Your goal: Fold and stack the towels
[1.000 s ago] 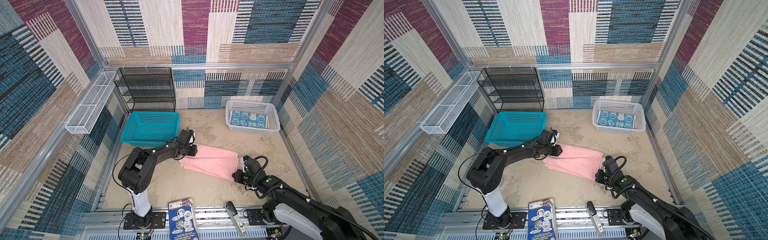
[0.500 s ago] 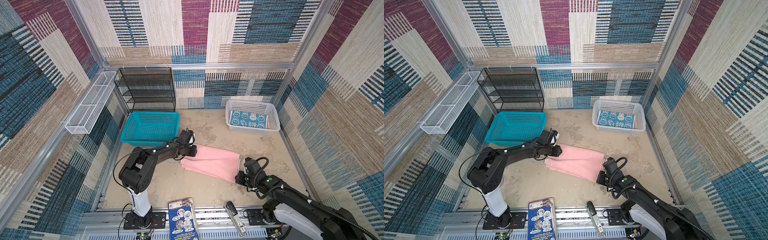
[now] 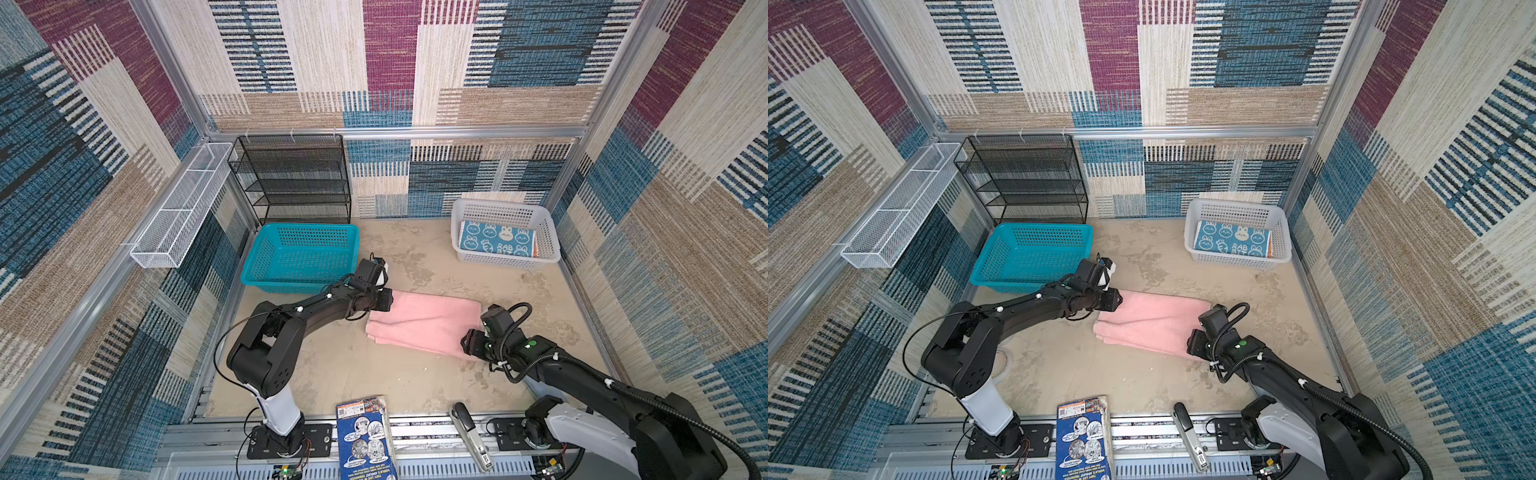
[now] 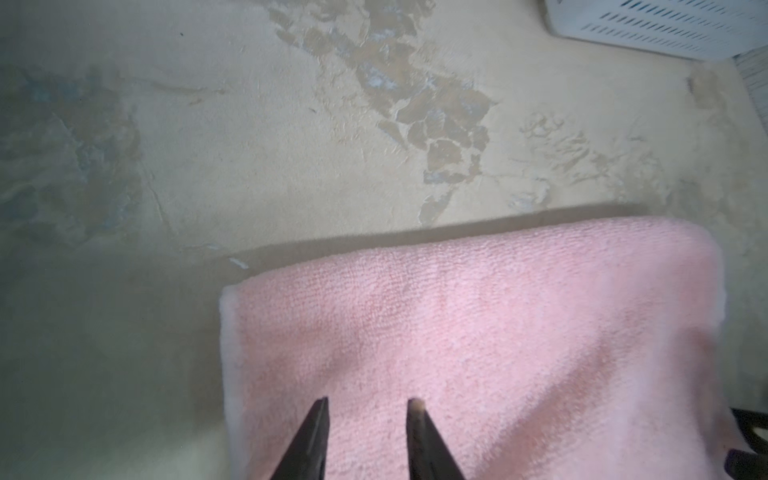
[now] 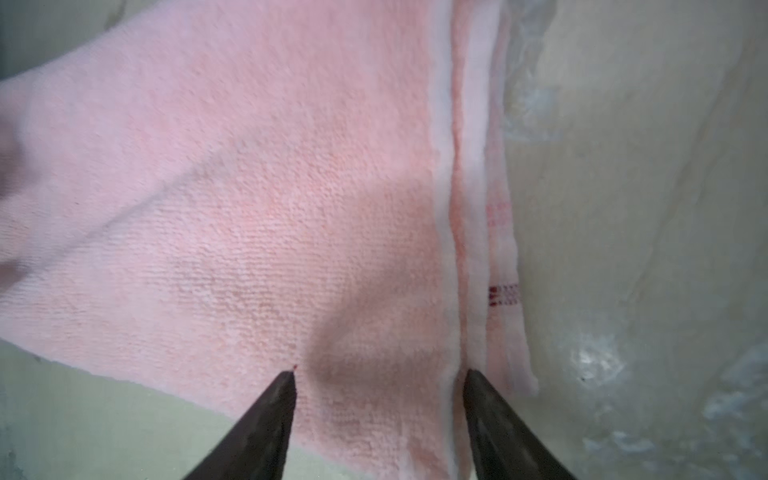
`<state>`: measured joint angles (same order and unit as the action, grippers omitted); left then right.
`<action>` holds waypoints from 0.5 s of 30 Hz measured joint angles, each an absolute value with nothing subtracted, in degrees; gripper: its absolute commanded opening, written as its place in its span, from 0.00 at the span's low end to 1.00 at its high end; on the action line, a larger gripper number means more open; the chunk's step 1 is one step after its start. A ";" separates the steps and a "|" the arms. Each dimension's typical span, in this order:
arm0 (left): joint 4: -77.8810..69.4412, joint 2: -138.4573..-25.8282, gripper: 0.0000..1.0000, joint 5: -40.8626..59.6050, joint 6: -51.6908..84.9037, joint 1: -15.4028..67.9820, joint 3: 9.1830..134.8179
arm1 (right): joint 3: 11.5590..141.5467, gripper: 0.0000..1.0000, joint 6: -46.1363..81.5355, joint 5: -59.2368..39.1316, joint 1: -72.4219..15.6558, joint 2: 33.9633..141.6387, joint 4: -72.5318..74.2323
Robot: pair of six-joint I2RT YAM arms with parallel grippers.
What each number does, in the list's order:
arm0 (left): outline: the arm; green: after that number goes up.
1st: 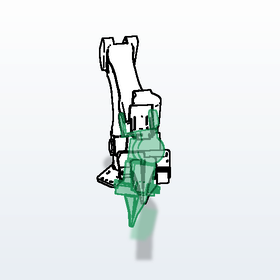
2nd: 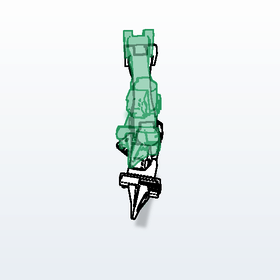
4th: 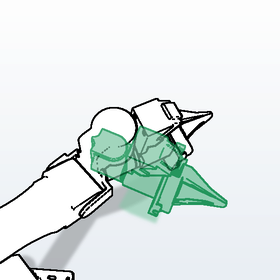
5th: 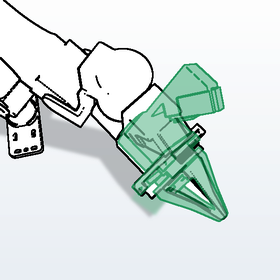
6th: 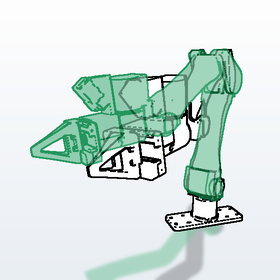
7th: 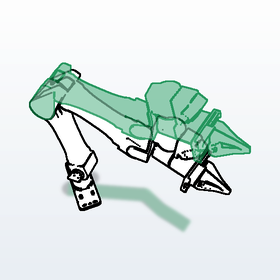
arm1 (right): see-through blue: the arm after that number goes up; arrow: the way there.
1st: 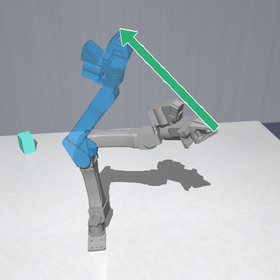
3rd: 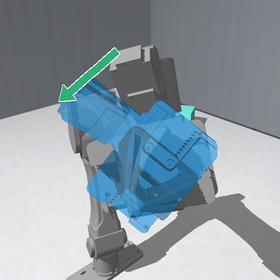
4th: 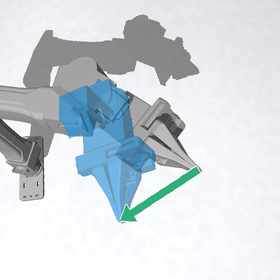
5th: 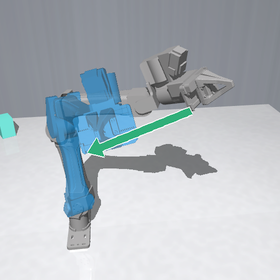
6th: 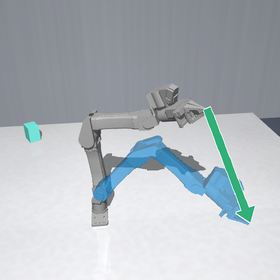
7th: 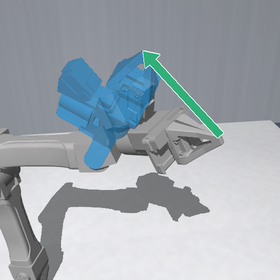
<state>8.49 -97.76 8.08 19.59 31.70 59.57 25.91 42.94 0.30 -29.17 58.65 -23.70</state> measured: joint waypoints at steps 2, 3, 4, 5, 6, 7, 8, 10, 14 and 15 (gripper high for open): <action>8.71 -95.04 0.36 8.12 20.45 32.08 58.61 | 27.64 0.82 42.52 1.04 -29.15 58.26 -23.31; 8.67 -93.69 0.36 8.12 20.75 32.40 58.13 | 28.62 0.85 42.30 1.72 -29.12 58.61 -23.22; 8.62 -92.73 0.36 8.12 20.91 32.64 57.74 | 29.45 0.86 42.02 2.22 -29.10 59.16 -23.14; 8.62 -91.85 0.36 8.12 21.12 32.99 57.30 | 30.24 0.87 41.67 2.83 -28.95 59.88 -22.92; 8.51 -91.11 0.36 8.29 21.47 33.47 56.82 | 31.03 0.89 41.30 3.31 -28.75 60.93 -22.74; 8.36 -90.74 0.36 8.49 22.00 33.82 56.42 | 31.68 0.90 40.88 3.64 -28.34 62.06 -22.44; 8.21 -90.56 0.36 8.97 22.57 34.30 55.94 | 32.16 0.92 40.23 3.75 -27.62 63.31 -21.78; 7.94 -90.78 0.36 9.32 23.38 35.16 54.96 | 32.53 0.92 39.46 4.03 -25.87 65.06 -21.04; 7.03 -93.03 0.35 9.61 24.95 36.62 53.74 | 32.49 0.93 36.99 3.14 -21.12 66.81 -18.61; 6.81 -93.73 0.35 9.63 25.32 36.93 53.45 | 32.25 0.93 36.34 2.85 -19.92 67.00 -17.74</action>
<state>6.81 -93.73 9.63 25.32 36.93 53.45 32.25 36.34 2.85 -19.92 67.00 -17.74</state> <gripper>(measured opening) 0.354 0.930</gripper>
